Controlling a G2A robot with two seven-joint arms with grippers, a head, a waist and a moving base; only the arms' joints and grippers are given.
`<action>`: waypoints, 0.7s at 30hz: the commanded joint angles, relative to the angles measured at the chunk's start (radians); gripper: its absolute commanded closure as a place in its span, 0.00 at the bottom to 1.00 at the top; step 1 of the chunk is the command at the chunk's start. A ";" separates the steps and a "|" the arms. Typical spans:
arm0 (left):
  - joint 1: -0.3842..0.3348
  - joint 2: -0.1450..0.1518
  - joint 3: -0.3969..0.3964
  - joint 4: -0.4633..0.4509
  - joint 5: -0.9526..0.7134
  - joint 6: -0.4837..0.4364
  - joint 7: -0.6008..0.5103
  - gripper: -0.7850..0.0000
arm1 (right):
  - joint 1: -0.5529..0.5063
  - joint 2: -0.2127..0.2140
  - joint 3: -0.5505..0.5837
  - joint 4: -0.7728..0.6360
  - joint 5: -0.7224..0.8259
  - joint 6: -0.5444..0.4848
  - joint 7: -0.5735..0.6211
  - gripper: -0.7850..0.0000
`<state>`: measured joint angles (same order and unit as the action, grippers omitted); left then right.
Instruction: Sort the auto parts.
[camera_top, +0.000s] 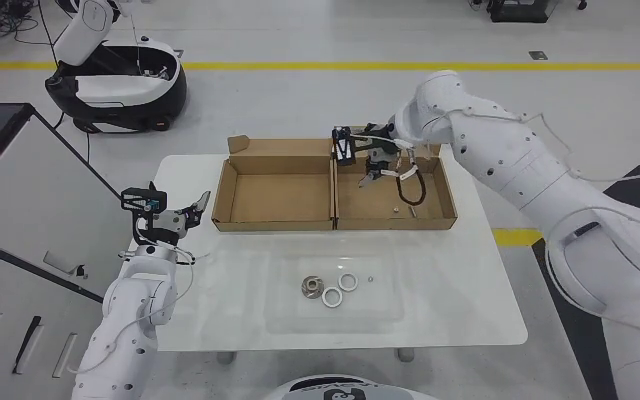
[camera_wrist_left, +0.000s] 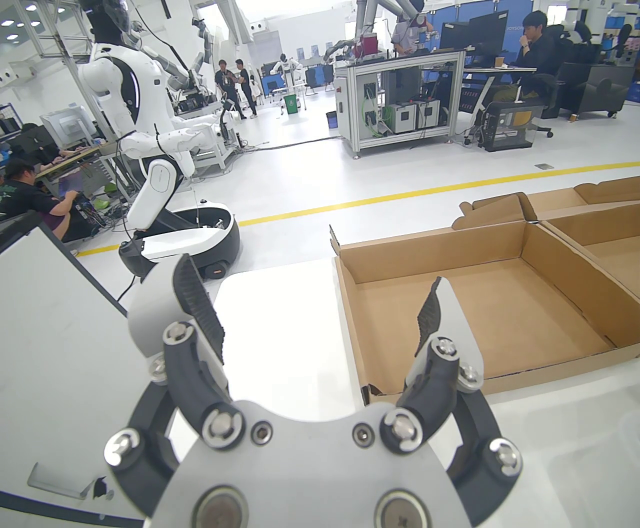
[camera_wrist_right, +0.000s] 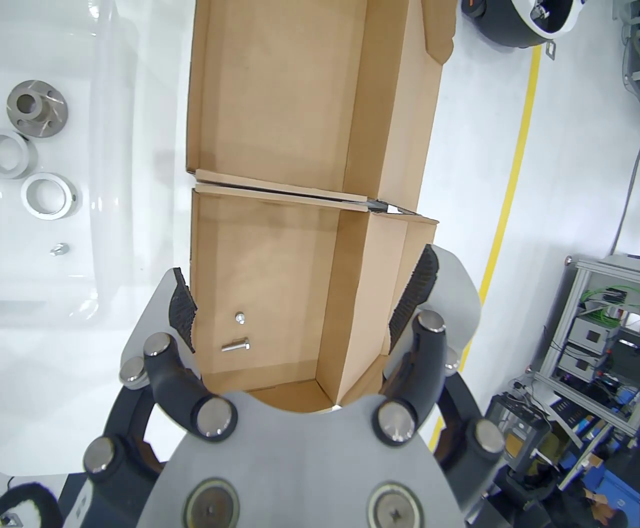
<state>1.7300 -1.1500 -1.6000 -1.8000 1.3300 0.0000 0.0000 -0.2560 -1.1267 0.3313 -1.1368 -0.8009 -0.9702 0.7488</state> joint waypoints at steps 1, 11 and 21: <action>0.000 0.000 0.000 0.000 0.000 0.000 0.000 0.00 | -0.008 0.010 0.000 -0.058 0.066 0.039 0.111 0.00; 0.000 0.000 0.000 0.000 0.000 0.000 0.000 0.00 | 0.003 0.071 -0.057 -0.336 0.302 0.352 0.453 0.00; 0.000 0.000 0.000 0.000 0.000 0.000 0.000 0.00 | -0.012 0.072 -0.077 -0.463 0.387 0.597 0.632 0.00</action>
<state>1.7300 -1.1500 -1.6000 -1.8000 1.3300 0.0000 0.0000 -0.2661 -1.0528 0.2560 -1.5927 -0.4126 -0.3950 1.3718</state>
